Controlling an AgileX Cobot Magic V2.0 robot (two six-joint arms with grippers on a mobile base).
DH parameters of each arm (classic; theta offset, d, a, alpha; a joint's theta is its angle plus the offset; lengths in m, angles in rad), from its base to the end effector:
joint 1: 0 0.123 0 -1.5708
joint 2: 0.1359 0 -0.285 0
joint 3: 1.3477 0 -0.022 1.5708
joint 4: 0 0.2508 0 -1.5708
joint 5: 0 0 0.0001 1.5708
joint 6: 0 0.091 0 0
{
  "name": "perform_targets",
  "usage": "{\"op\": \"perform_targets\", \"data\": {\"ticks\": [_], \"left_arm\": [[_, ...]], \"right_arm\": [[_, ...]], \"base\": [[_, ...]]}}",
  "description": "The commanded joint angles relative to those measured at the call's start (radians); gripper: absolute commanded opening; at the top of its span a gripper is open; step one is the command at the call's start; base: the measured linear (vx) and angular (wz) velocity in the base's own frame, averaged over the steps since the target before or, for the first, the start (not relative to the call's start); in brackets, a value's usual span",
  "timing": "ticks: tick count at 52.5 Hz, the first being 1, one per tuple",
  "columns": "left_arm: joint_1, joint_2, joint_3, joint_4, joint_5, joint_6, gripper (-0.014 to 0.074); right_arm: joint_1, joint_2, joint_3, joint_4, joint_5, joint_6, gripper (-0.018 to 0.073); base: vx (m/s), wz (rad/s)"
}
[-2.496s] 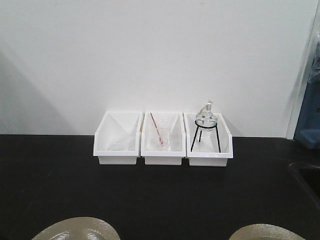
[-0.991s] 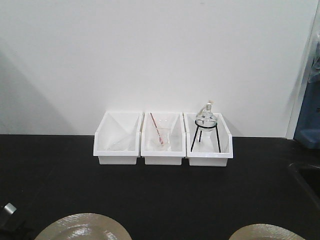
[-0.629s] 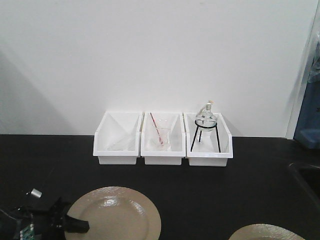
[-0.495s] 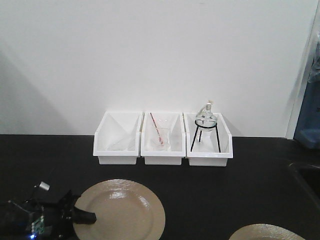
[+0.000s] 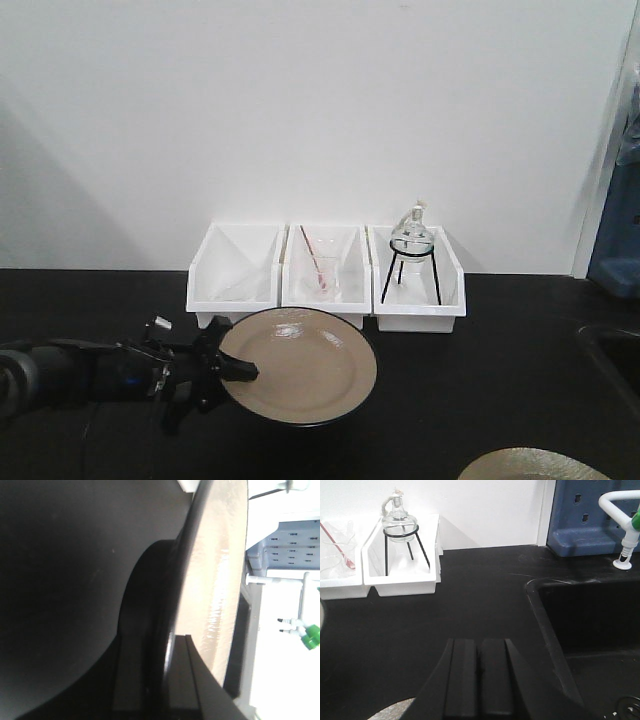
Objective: Arrange circular plates on left workspace
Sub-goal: 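Carry the plate with the left gripper toward the center below the bins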
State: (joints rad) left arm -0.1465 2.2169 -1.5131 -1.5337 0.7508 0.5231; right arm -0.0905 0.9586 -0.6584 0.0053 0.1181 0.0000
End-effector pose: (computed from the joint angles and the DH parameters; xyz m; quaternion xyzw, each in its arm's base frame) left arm 0.4570 -0.1302 0.1578 -0.1959 0.8266 -0.4995 0.1696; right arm 0.2043 -0.0185 0.3151 0.0388 0.8130 -0.0245 0.5804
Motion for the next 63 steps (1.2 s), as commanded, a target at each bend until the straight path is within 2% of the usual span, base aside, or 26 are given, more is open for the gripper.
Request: {"op": "perform_targets", "data": {"ticks": [1, 5, 17, 26, 30, 36, 42, 50, 56, 63], "left_arm": [[-0.024, -0.040, -0.058, -0.082, 0.059, -0.055, -0.0001], [-0.038, -0.030, -0.058, -0.061, 0.055, -0.057, 0.0000], [-0.062, -0.030, -0.057, 0.119, 0.027, -0.100, 0.0000], [-0.062, -0.030, -0.057, 0.148, 0.031, -0.116, 0.0026], [-0.062, -0.030, -0.057, 0.148, 0.031, -0.111, 0.0071], [-0.062, -0.030, -0.057, 0.145, 0.047, -0.060, 0.0181], [-0.062, -0.031, -0.057, 0.144, 0.085, -0.010, 0.0346], [-0.059, -0.034, -0.057, 0.143, 0.109, -0.010, 0.0533], [-0.040, -0.034, -0.057, 0.144, 0.171, -0.007, 0.0602], [-0.009, -0.040, -0.057, 0.145, 0.282, 0.040, 0.0603]], "right_arm": [[0.001, -0.011, -0.038, -0.005, -0.085, -0.010, -0.0003], [0.000, -0.011, -0.038, -0.005, -0.085, -0.010, -0.0003], [0.000, -0.011, -0.038, -0.005, -0.099, -0.010, -0.0003], [0.000, -0.011, -0.038, -0.005, -0.113, -0.010, -0.0003], [0.000, -0.011, -0.038, -0.005, -0.113, -0.010, -0.0003], [0.000, -0.011, -0.038, -0.005, -0.113, -0.010, -0.0003], [0.000, -0.011, -0.038, -0.005, -0.113, -0.010, -0.0003], [0.000, -0.011, -0.038, -0.005, -0.113, -0.010, -0.0003], [0.000, -0.011, -0.038, -0.005, -0.113, -0.010, -0.0003], [0.000, -0.011, -0.038, -0.005, -0.113, -0.010, -0.0003]], "base": [[0.00, 0.00], [0.00, 0.00], [0.00, 0.00], [0.00, 0.00], [0.00, 0.00], [0.00, 0.00], [0.00, 0.00], [0.00, 0.00], [0.00, 0.00], [0.00, 0.00]]}}
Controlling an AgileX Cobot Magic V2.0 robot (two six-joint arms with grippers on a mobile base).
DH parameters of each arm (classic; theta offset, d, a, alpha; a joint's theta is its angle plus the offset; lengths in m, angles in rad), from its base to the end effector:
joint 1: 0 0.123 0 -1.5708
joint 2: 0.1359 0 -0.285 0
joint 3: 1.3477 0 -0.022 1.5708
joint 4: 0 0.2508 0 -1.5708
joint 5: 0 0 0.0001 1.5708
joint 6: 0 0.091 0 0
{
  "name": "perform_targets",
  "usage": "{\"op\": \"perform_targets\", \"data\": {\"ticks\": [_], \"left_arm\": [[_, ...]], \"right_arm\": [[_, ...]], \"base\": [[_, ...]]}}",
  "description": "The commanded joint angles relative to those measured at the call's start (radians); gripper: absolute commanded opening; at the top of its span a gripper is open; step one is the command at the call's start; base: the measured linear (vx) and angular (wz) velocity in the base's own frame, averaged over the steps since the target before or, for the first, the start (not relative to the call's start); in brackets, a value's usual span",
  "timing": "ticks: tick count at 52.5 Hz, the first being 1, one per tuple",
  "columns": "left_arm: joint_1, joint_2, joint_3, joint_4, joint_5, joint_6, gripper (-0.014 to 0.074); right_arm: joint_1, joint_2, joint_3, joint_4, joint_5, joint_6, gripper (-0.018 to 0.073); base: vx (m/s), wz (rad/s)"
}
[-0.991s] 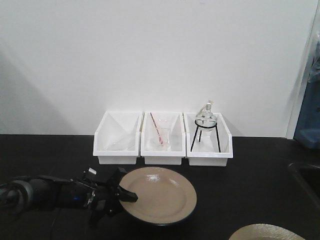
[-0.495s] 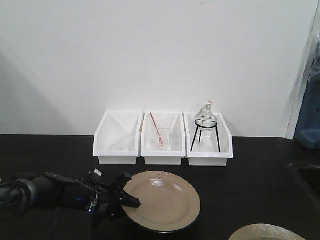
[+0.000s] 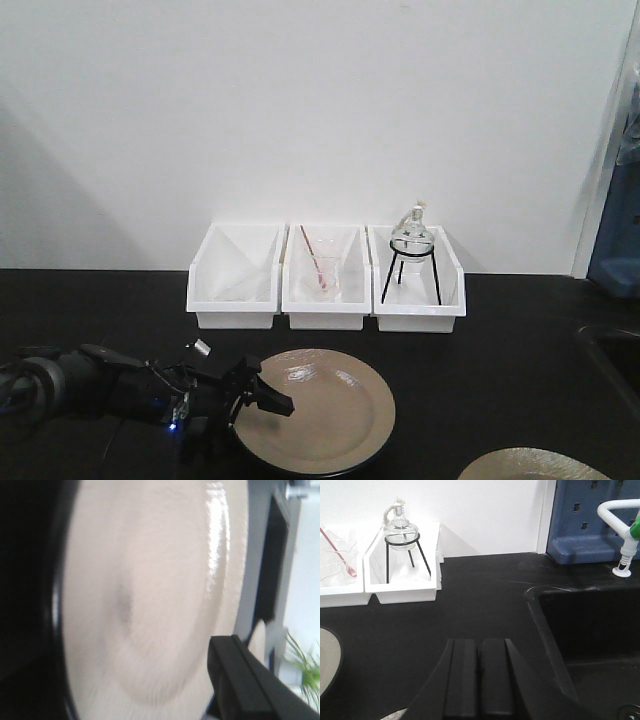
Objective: Arrange circular plates on left workspace
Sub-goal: 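Carry the plate with the left gripper toward the center below the bins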
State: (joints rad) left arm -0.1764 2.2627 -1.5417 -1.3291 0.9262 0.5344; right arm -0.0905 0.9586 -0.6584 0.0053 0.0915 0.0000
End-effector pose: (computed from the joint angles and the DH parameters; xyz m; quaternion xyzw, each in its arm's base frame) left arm 0.4392 -0.1501 0.1386 -0.0710 0.8660 -0.4863 0.0923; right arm 0.2051 -0.0186 0.3174 0.0384 0.8053 -0.0250 0.5912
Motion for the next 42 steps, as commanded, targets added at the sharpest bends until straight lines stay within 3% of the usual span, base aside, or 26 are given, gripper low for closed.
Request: {"op": "perform_targets", "data": {"ticks": [1, 6, 15, 26, 33, 42], "left_arm": [[0.025, -0.089, -0.028, -0.057, 0.122, 0.031, 0.0601], [0.051, -0.113, -0.028, -0.003, 0.162, 0.030, 0.0583], [0.076, -0.180, -0.027, 0.175, 0.162, 0.017, 0.0566], [0.083, -0.206, -0.027, 0.330, 0.156, -0.057, 0.0566], [0.080, -0.206, -0.027, 0.336, 0.125, -0.077, 0.0566], [0.077, -0.195, -0.027, 0.271, 0.076, -0.078, 0.0566]], "right_arm": [[0.000, -0.011, -0.038, -0.005, -0.086, -0.010, -0.0003], [0.000, -0.011, -0.038, -0.005, -0.086, -0.010, -0.0003], [0.000, -0.011, -0.038, 0.000, -0.083, -0.009, -0.0003], [0.000, -0.011, -0.038, 0.000, -0.079, -0.009, -0.0003], [0.000, -0.011, -0.038, 0.000, -0.063, -0.009, -0.0003], [0.000, -0.011, -0.038, -0.005, -0.029, -0.009, -0.0003]], "base": [[0.00, 0.00], [0.00, 0.00], [0.00, 0.00], [0.00, 0.00], [0.00, 0.00], [0.00, 0.00]]}}
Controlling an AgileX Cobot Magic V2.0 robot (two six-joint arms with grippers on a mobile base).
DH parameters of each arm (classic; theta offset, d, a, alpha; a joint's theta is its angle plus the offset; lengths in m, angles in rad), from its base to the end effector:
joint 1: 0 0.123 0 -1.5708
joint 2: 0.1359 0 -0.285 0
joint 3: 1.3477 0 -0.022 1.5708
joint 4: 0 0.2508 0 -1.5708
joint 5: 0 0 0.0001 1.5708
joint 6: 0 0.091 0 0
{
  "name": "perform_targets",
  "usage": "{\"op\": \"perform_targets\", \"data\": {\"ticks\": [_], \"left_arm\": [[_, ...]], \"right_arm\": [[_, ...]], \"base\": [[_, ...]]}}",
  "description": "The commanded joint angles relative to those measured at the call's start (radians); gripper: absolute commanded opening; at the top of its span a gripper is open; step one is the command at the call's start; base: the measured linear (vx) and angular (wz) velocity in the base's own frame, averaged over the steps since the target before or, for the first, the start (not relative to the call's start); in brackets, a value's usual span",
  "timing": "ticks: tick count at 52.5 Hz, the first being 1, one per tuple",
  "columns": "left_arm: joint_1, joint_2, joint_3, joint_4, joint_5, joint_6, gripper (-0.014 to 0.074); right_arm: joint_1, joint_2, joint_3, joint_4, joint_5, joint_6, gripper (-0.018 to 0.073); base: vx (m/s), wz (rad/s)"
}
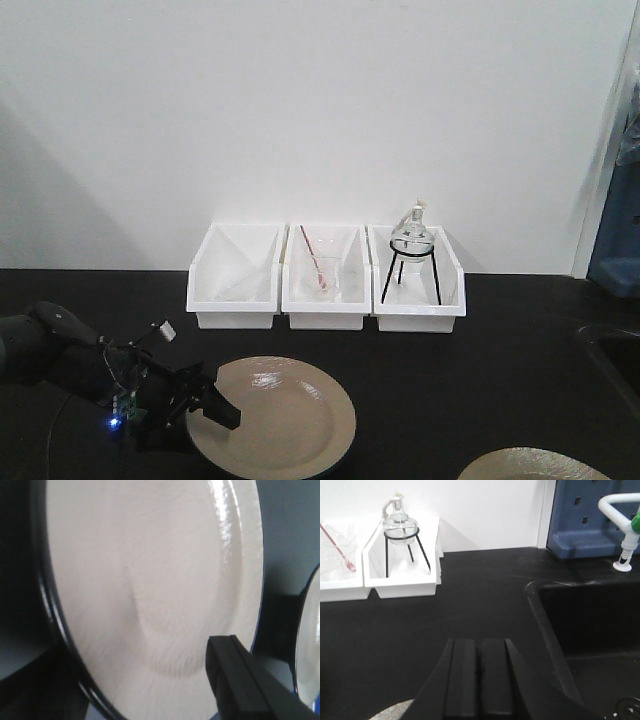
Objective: Arrange circular plates on left workspace
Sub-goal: 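Carry the plate with the left gripper toward the center below the bins, then set the plate down, open the left gripper and withdraw it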
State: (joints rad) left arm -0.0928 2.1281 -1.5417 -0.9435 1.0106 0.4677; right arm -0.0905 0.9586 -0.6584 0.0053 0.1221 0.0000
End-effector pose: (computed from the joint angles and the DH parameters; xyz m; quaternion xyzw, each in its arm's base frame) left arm 0.4259 -0.1024 0.1786 0.0256 0.9191 -0.3802 0.0998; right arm 0.2042 -0.0185 0.3147 0.0388 0.8142 -0.0244 0.5788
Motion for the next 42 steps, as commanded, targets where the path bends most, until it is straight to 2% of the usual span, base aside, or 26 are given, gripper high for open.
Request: {"op": "perform_targets", "data": {"ticks": [1, 10, 24, 34, 42], "left_arm": [[-0.007, -0.058, -0.027, -0.121, -0.008, -0.011, 0.0566], [-0.017, 0.001, -0.027, -0.195, 0.008, -0.016, 0.0566], [-0.068, 0.018, -0.028, -0.227, -0.098, -0.014, 0.0564], [-0.074, 0.018, -0.028, -0.139, -0.100, -0.033, 0.0564], [-0.073, 0.017, -0.028, 0.005, -0.095, -0.083, 0.0564]], "right_arm": [[0.000, -0.011, -0.038, -0.005, -0.058, -0.009, -0.0003], [0.000, -0.011, -0.038, -0.005, -0.057, -0.009, -0.0003], [0.000, -0.011, -0.038, -0.005, -0.058, -0.010, -0.0003], [0.000, -0.011, -0.038, -0.005, -0.058, -0.010, -0.0003], [0.000, -0.011, -0.038, -0.005, -0.058, -0.010, -0.0003]], "base": [[0.00, 0.00], [0.00, 0.00], [0.00, 0.00], [0.00, 0.00], [0.00, 0.00]]}}
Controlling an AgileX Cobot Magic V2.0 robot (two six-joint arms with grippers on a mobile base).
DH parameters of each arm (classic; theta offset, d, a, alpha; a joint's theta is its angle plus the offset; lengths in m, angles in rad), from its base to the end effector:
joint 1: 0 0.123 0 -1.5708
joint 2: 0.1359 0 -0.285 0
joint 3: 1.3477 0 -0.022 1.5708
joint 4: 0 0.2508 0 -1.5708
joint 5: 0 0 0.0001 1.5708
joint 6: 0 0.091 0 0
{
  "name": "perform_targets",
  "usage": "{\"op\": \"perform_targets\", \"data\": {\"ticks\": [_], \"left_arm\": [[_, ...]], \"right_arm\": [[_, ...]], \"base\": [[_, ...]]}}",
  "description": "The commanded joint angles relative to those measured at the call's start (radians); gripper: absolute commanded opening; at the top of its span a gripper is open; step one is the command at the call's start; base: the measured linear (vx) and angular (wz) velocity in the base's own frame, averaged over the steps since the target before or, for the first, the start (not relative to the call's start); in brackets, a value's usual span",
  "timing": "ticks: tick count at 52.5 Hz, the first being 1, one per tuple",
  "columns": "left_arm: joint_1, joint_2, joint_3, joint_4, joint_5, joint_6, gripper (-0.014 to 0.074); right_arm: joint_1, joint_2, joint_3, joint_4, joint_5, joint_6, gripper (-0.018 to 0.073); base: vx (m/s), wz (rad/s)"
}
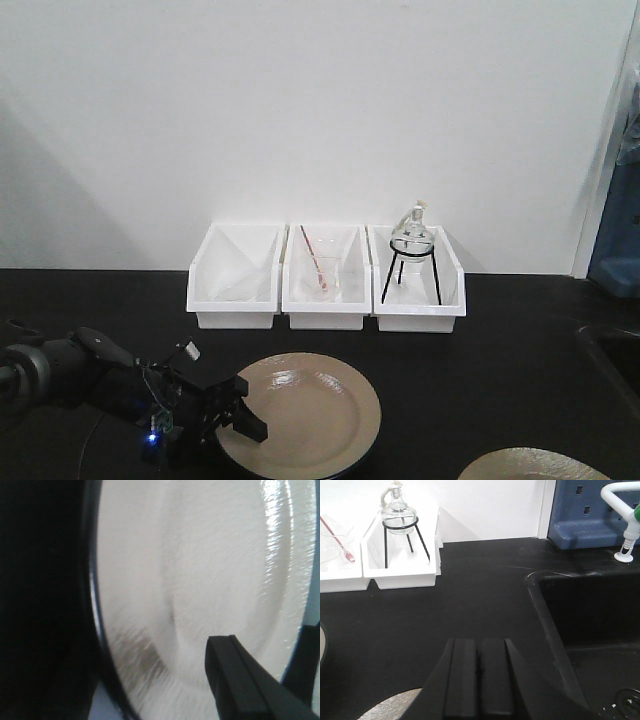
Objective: Arrange circular plates on left workspace
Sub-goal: 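Set the plate down, open the left gripper and withdraw it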
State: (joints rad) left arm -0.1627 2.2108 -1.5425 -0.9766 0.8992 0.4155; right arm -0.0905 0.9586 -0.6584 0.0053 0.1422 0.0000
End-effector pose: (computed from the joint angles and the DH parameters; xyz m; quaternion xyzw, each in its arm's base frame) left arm 0.4312 -0.1307 0.1427 -0.0121 0.9240 -0.3720 0.0875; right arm 0.2036 -0.0184 0.3130 0.0391 0.8200 -0.0240 0.5706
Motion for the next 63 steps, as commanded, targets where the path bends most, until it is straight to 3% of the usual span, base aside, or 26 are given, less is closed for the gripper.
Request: {"op": "perform_targets", "data": {"ticks": [1, 12, 31, 38, 44, 47, 52, 63], "left_arm": [[-0.003, -0.066, -0.028, 0.056, 0.019, -0.036, 0.0564], [-0.003, -0.105, -0.028, 0.158, 0.034, -0.044, 0.0564], [-0.003, -0.309, -0.028, 0.168, 0.043, 0.020, 0.0563], [-0.003, -0.399, -0.027, 0.266, 0.052, 0.019, 0.0529], [-0.003, -0.483, 0.004, 0.393, 0.031, -0.009, 0.0398], [-0.003, -0.541, 0.043, 0.466, -0.003, -0.036, 0.0277], [-0.003, -0.661, 0.172, 0.550, -0.109, -0.056, -0.0006], [-0.003, -0.941, 0.531, 0.549, -0.458, -0.009, -0.0008]], "right_arm": [[0.000, -0.011, -0.038, -0.005, -0.078, -0.010, -0.0003], [0.000, -0.011, -0.038, -0.005, -0.071, -0.010, -0.0003], [0.000, -0.011, -0.038, -0.005, -0.071, -0.010, -0.0003], [0.000, -0.011, -0.038, 0.002, -0.071, -0.009, -0.0003], [0.000, -0.011, -0.038, 0.003, -0.071, -0.009, -0.0003], [0.000, -0.011, -0.038, 0.004, -0.071, -0.009, -0.0003], [0.000, -0.011, -0.038, 0.004, -0.078, -0.008, -0.0003], [0.000, -0.011, -0.038, 0.028, -0.062, 0.000, -0.0003]], "base": [[0.00, 0.00], [0.00, 0.00], [0.00, 0.00], [0.00, 0.00], [0.00, 0.00], [0.00, 0.00], [0.00, 0.00], [0.00, 0.00]]}}
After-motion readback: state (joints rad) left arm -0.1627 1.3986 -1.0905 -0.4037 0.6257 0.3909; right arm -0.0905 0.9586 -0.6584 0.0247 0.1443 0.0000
